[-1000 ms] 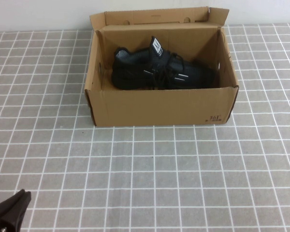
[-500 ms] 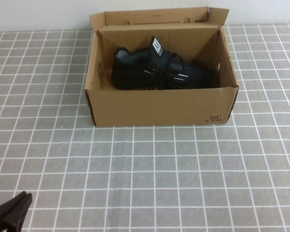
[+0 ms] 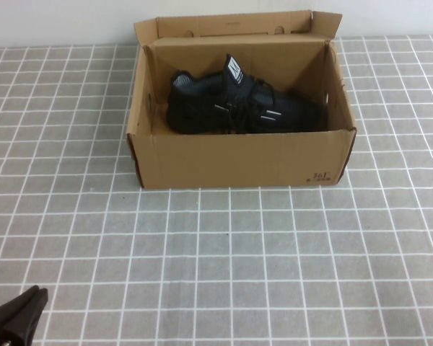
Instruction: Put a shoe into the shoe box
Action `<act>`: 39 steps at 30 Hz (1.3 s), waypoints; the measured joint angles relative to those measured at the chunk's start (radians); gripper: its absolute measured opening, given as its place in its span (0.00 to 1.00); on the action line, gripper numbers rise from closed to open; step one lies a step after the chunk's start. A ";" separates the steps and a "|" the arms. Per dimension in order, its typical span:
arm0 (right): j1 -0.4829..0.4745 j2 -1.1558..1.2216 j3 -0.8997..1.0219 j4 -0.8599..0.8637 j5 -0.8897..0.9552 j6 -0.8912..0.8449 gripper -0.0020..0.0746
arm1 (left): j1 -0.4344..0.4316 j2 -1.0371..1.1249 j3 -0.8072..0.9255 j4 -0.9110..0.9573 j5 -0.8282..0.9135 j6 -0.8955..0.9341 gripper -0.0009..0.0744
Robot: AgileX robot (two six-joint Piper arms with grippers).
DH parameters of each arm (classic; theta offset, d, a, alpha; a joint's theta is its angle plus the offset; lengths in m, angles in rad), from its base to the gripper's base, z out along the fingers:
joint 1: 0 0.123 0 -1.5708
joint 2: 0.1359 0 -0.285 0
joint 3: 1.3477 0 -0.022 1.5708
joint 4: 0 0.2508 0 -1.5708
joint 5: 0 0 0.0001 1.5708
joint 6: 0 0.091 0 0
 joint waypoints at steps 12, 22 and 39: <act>0.050 -0.004 0.000 0.022 0.310 -0.002 0.01 | 0.000 0.000 0.000 -0.002 0.004 -0.002 0.01; 0.048 -0.004 0.000 0.004 0.407 -0.002 0.01 | 0.000 0.000 0.000 -0.002 0.007 -0.002 0.01; 0.048 -0.004 0.000 0.003 0.407 -0.002 0.00 | 0.000 0.000 0.000 -0.002 0.008 -0.002 0.01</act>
